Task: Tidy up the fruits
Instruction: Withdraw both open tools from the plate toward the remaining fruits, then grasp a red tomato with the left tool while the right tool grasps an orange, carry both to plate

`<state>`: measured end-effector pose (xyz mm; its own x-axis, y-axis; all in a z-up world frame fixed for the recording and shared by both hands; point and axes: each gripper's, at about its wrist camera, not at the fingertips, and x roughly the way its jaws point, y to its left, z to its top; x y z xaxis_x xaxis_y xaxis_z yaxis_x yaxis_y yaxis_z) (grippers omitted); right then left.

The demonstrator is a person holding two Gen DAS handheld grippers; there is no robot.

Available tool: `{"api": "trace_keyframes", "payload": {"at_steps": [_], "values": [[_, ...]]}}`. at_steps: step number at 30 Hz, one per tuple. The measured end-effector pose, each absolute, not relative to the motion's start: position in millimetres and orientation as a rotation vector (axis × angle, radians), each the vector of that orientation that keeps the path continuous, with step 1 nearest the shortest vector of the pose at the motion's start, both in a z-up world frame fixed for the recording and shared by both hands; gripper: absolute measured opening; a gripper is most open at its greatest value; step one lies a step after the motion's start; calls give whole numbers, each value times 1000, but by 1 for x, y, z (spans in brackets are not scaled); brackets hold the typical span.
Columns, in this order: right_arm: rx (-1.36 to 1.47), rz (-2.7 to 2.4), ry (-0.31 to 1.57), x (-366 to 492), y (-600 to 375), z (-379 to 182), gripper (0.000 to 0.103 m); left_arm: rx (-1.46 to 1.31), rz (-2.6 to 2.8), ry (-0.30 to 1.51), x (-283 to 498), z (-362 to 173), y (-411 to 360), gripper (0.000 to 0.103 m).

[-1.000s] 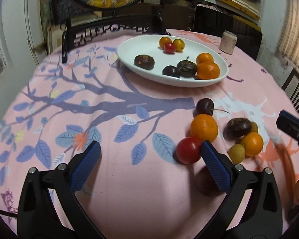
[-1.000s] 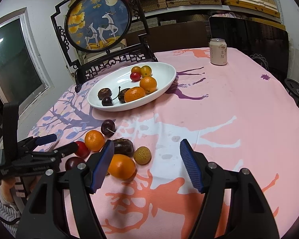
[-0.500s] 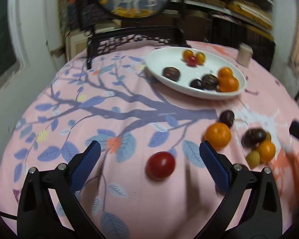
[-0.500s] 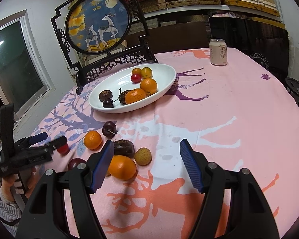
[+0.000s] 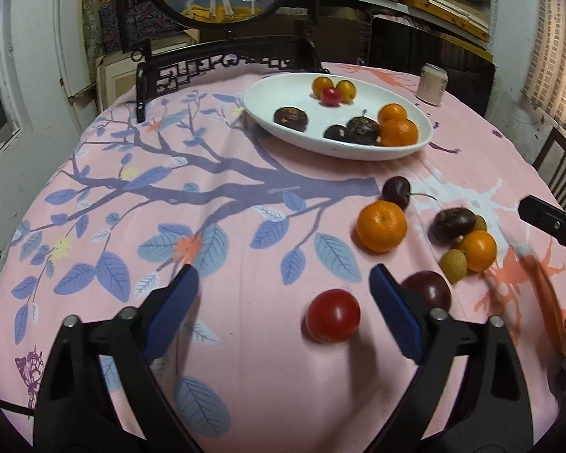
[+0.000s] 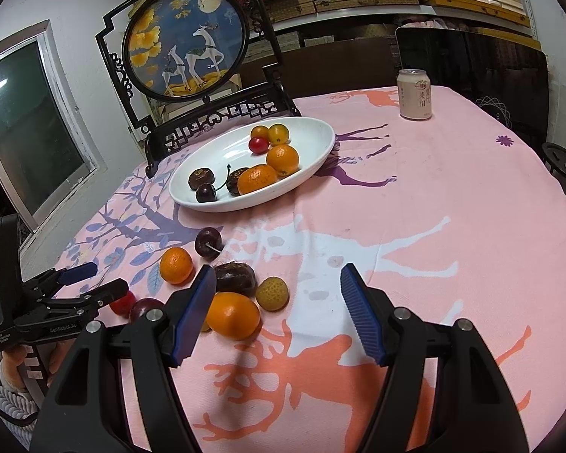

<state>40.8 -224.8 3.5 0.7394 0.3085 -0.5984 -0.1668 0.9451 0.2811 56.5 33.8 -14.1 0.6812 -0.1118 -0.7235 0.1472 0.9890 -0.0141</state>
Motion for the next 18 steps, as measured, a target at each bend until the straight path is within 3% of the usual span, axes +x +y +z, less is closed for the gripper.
{"api": "trace_keyframes", "payload": {"at_steps": [2,15,18], "values": [[216,264,693,41,-225,3,69,49,-167,814,54,-14,33,84],[227,268,708,42,-226,0,69,197,-283,804,6,-17,20,82],[232,265,716,43,-227,-1,69,228,-319,834,14,-21,8,68]]}}
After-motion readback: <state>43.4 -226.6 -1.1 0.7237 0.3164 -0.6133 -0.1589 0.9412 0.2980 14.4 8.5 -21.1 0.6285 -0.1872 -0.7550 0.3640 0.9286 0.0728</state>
